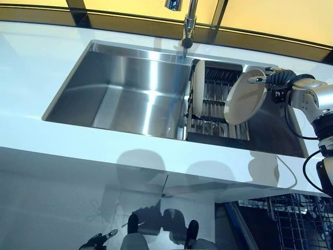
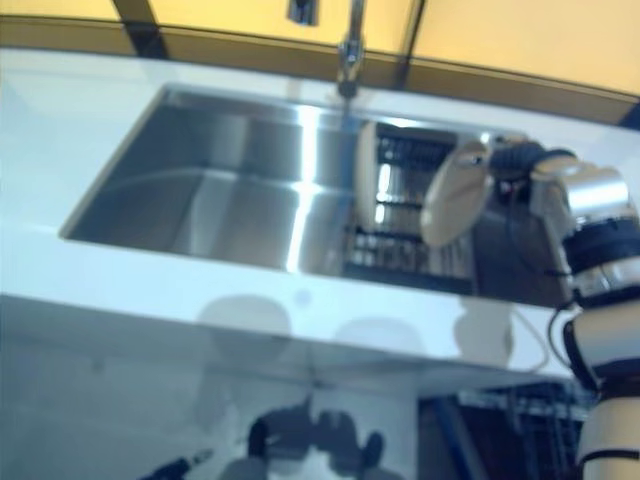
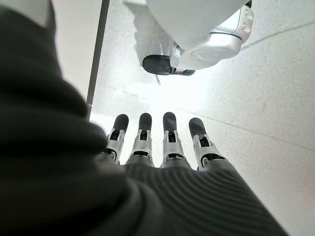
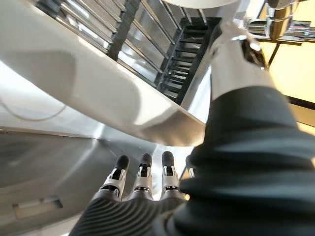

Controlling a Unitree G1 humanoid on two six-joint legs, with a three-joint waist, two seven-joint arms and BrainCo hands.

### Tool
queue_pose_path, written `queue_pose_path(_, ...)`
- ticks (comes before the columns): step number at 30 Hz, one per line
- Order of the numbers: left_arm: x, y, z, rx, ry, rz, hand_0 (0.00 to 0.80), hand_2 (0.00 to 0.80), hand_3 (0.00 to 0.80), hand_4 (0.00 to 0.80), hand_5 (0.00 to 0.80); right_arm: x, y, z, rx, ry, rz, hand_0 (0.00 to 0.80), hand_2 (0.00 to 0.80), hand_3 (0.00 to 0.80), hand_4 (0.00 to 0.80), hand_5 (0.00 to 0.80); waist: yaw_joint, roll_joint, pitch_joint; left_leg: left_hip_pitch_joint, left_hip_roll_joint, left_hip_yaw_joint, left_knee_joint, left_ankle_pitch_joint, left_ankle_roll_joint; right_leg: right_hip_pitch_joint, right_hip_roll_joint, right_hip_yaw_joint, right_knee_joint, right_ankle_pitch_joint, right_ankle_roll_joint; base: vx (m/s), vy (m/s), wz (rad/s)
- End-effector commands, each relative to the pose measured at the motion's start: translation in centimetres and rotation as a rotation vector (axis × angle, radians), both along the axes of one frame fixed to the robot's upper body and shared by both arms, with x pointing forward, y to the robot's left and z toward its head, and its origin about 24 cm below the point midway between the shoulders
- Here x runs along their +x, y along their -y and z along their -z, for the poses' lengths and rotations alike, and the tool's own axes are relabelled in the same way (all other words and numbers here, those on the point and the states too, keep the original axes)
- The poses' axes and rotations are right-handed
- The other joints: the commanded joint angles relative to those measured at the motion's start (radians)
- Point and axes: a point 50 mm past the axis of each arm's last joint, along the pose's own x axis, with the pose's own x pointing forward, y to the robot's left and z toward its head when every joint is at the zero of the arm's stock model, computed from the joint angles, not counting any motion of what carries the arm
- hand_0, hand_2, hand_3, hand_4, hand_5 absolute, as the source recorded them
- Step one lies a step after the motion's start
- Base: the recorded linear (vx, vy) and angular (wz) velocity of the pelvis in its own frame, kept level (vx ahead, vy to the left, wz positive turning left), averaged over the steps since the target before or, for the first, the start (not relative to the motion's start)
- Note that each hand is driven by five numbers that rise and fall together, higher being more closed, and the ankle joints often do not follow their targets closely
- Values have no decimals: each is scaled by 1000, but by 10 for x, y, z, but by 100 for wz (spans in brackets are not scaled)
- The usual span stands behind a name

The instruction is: Take plates into dishwasher

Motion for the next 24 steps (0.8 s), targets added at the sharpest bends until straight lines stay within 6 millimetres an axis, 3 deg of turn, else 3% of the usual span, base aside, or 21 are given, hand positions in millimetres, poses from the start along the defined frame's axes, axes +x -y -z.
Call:
queue_pose_path(1, 12, -11, -6, 43, 22, 44, 0, 0, 0, 0, 0, 3, -3, -41, -84, 80, 5, 0, 0, 0, 0, 0, 30, -32, 4, -5, -6, 20, -5, -2, 20, -10, -59, -24, -2, 21, 61, 0, 0, 0)
queue_pose_path(15, 15, -7, -6, 17, 59, 16, 0, 0, 0, 0, 0, 1, 3, -29, -91, -3, 4, 0, 0, 0, 0, 0, 30, -25, 20, -11, -6, 23, -5, 0, 18, -14, -57, -20, -2, 19, 59, -1, 2, 0)
queue_pose_path(16, 15, -6, -6, 11, 65, 6, 0, 0, 0, 0, 0, 1, 4, -28, -94, -11, 9, 41, 41, 41, 41, 41, 31, -23, 23, -13, -7, 23, -5, 1, 18, -14, -57, -20, -2, 19, 58, 0, 0, 0)
queue_pose_path(18, 16, -5, -6, 5, 73, 3, 0, 0, 0, 0, 0, 1, 6, -26, -107, -22, 18, 414, 414, 414, 414, 414, 33, -23, 26, -16, -8, 21, -5, 1, 18, -16, -56, -19, -2, 18, 57, -9, 16, 0)
queue_pose_path(19, 16, -4, -6, 2, 76, 0, 0, 0, 0, 0, 0, 0, 7, -26, -117, -26, 22, 518, 518, 518, 518, 518, 33, -22, 27, -18, -8, 20, -5, 2, 18, -17, -57, -19, -2, 18, 57, 0, 0, 0)
queue_pose_path(20, 16, -4, -6, -1, 80, -2, 0, 0, 0, 0, 0, 0, 8, -25, -129, -36, 23, 706, 706, 706, 706, 706, 33, -22, 29, -19, -8, 20, -5, 2, 18, -17, -57, -20, -2, 19, 58, 0, 0, 0)
queue_pose_path(21, 16, -3, -6, -3, 81, -3, 0, 0, 0, 0, 0, 0, 9, -24, -136, -42, 26, 800, 800, 800, 800, 800, 34, -22, 30, -19, -8, 20, -5, 2, 18, -18, -57, -20, -2, 19, 58, 0, 0, 0)
queue_pose_path(24, 16, -2, -6, -7, 88, -6, 0, 0, 0, 0, 0, -2, 13, -20, -166, -72, 28, 800, 800, 800, 800, 800, 35, -24, 30, -20, -9, 19, -5, 2, 18, -17, -57, -21, -2, 18, 57, 0, 0, 0)
